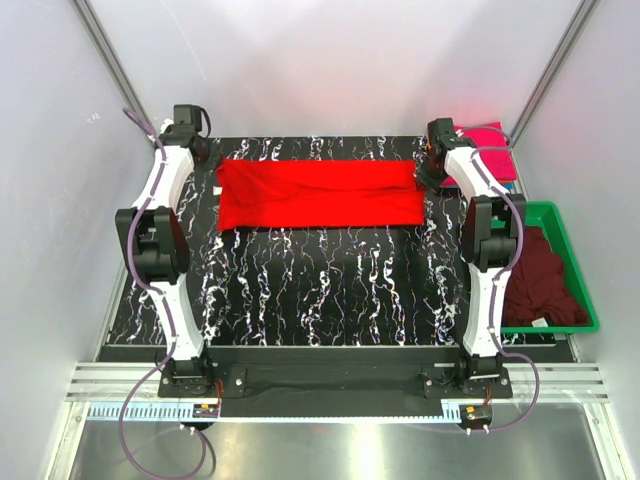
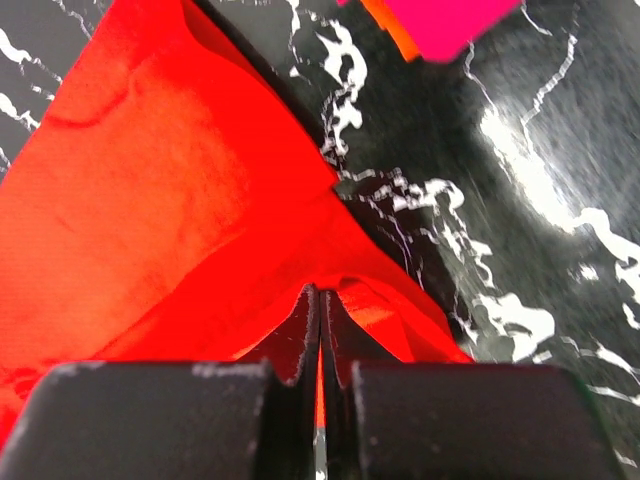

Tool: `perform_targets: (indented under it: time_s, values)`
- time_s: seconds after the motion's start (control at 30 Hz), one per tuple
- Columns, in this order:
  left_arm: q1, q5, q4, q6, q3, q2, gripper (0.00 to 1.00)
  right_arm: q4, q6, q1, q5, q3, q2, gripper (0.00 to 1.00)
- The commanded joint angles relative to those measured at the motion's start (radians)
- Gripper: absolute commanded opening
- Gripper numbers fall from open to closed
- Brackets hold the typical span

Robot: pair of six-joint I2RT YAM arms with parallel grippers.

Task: Fold and stack the t-shirts
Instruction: Fold the tshirt

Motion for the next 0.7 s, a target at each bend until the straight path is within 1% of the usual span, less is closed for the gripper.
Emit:
perform_targets:
  time_s: [0.0,0.1,0.17,0.23,0.3,0.33,0.37,0.4,0.47,0.5,0.53,0.6,0.63,0.67]
  values:
    - [0.005,0.009,0.039,0.005,0.037,0.025,0.0,-0.012,0.001,-0.012,0.03,0.054,0.035,0.0]
    - [0.007,-0.001,0.052,0.011,0.055,0.048,0.0,0.005,-0.002,-0.018,0.035,0.059,0.047,0.0]
    - [0.008,-0.001,0.053,0.019,0.087,0.094,0.0,-0.004,-0.002,-0.019,0.041,0.082,0.065,0.0]
    - [0.01,0.02,0.067,0.024,0.112,0.114,0.0,-0.015,-0.004,-0.021,0.043,0.099,0.087,0.0]
    - [0.01,0.038,0.085,0.048,0.144,0.134,0.0,-0.012,-0.008,-0.022,0.038,0.114,0.091,0.09]
    - [0.01,0.039,0.085,0.059,0.155,0.14,0.05,0.008,-0.016,-0.024,0.027,0.114,0.09,0.13]
    - [0.01,0.035,0.078,0.08,0.167,0.141,0.2,0.019,-0.033,-0.024,-0.003,0.114,0.088,0.19]
    - [0.01,0.028,0.069,0.088,0.185,0.138,0.27,0.033,-0.047,-0.024,-0.031,0.122,0.085,0.25]
    - [0.018,0.009,0.044,0.12,0.193,0.116,0.39,0.037,-0.077,-0.024,-0.059,0.145,0.072,0.3]
    - [0.024,0.003,0.04,0.134,0.196,0.103,0.43,0.027,-0.08,-0.024,-0.06,0.143,0.062,0.4]
    - [0.03,-0.004,0.012,0.146,0.198,0.091,0.48,0.019,-0.084,-0.025,-0.057,0.14,0.036,0.43]
    - [0.036,-0.043,-0.034,0.206,0.202,0.054,0.53,0.001,-0.097,-0.022,-0.056,0.105,0.003,0.47]
    - [0.036,-0.082,-0.086,0.252,0.198,0.042,0.53,-0.005,-0.1,-0.022,-0.062,0.082,-0.039,0.48]
    - [0.035,-0.092,-0.106,0.278,0.181,0.008,0.53,-0.007,-0.113,-0.021,-0.084,0.021,-0.06,0.49]
